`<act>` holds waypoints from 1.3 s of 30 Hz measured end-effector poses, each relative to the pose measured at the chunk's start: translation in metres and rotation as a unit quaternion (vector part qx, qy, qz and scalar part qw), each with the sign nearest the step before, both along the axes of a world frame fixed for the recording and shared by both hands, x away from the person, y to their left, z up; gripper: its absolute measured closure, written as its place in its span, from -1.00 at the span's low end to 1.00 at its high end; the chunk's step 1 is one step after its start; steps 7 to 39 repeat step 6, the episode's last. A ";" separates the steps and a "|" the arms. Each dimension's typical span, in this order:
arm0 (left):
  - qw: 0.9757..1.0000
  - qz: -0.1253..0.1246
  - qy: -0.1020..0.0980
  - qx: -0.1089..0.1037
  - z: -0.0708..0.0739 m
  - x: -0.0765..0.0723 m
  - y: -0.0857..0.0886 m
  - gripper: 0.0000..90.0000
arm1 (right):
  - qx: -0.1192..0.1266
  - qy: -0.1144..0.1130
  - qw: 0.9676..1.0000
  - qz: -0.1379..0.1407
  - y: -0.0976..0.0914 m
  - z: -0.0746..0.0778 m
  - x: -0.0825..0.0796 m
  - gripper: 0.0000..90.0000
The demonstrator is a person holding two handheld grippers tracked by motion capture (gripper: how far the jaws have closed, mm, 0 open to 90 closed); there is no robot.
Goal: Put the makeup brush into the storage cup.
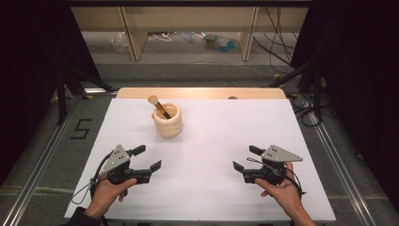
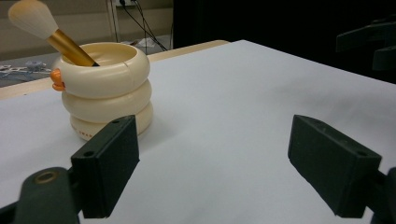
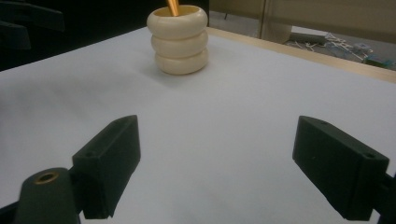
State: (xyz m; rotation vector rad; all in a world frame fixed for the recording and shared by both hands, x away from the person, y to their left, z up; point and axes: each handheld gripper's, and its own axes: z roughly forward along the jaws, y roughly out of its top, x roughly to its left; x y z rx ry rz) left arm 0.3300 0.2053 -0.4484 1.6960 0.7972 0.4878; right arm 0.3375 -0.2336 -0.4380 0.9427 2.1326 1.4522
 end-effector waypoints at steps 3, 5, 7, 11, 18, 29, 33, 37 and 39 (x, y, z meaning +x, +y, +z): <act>1.000 0.000 0.000 0.000 0.000 0.000 0.000 -0.64 | 0.000 -0.002 1.000 -0.001 0.000 0.000 0.000 -0.64; 1.000 0.001 0.000 0.001 0.000 0.000 0.000 -0.64 | 0.001 -0.002 1.000 -0.001 0.000 0.000 0.000 -0.64; 1.000 0.001 0.000 0.001 0.000 0.000 0.000 -0.64 | 0.001 -0.002 1.000 0.000 0.000 0.000 0.000 -0.64; 1.000 0.001 0.000 0.001 0.000 0.000 0.000 -0.64 | 0.001 -0.002 1.000 0.000 0.000 0.000 0.000 -0.64; 1.000 0.001 0.000 0.001 0.000 0.000 0.000 -0.64 | 0.001 -0.002 1.000 0.000 0.000 0.000 0.000 -0.64; 1.000 0.001 0.000 0.001 0.000 0.000 0.000 -0.64 | 0.001 -0.002 1.000 0.000 0.000 0.000 0.000 -0.64; 1.000 0.001 0.000 0.001 0.000 0.000 0.000 -0.64 | 0.001 -0.002 1.000 0.000 0.000 0.000 0.000 -0.64; 1.000 0.001 0.000 0.001 0.000 0.000 0.000 -0.64 | 0.001 -0.002 1.000 0.000 0.000 0.000 0.000 -0.64; 1.000 0.001 0.000 0.001 0.000 0.000 0.000 -0.64 | 0.001 -0.002 1.000 0.000 0.000 0.000 0.000 -0.64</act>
